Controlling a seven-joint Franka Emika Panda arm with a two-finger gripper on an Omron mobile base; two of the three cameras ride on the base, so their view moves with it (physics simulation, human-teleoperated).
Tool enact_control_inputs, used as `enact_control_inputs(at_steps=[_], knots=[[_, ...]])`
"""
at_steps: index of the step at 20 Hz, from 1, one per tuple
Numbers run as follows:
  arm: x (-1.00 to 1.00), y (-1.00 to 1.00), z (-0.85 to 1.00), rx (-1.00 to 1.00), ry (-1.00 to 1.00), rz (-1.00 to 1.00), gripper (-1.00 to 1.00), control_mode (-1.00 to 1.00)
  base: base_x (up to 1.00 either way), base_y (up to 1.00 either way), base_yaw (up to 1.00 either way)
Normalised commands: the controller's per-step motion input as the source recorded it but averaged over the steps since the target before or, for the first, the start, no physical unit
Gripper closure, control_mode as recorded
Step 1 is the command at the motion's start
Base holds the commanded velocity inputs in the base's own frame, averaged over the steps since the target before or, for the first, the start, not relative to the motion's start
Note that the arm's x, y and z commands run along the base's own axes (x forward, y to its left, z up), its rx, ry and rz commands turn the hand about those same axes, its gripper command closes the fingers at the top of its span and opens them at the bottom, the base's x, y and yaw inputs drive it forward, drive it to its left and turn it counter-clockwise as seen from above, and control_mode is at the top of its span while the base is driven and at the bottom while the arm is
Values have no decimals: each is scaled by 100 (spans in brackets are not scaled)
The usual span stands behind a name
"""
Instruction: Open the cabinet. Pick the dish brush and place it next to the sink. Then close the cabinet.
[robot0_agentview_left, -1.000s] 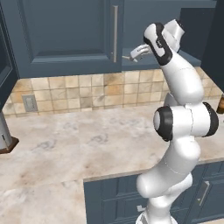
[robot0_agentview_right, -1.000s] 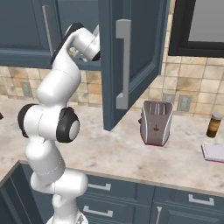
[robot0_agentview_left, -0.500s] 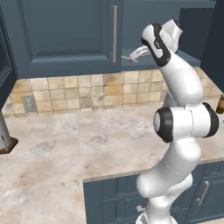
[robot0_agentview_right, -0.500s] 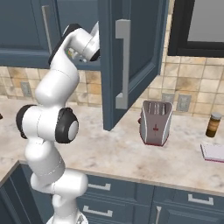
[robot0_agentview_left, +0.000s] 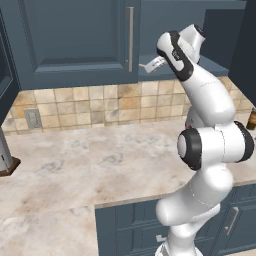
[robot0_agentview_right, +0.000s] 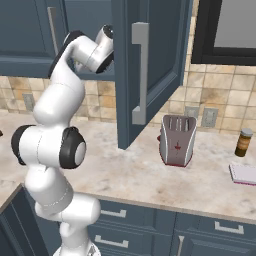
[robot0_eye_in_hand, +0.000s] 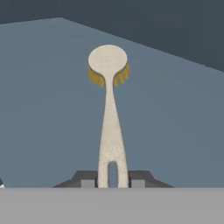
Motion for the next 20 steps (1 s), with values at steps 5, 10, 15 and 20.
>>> enact_control_inputs(at_steps=[5, 10, 15, 20], knots=[[-91, 11, -4, 0, -17, 0, 100, -100, 0, 0, 0], [-100, 0, 0, 0, -17, -1, 100, -100, 0, 0, 0], [-100, 0, 0, -5, -3, -12, 100, -100, 0, 0, 0], [-100, -8, 8, -1, 0, -18, 100, -100, 0, 0, 0]])
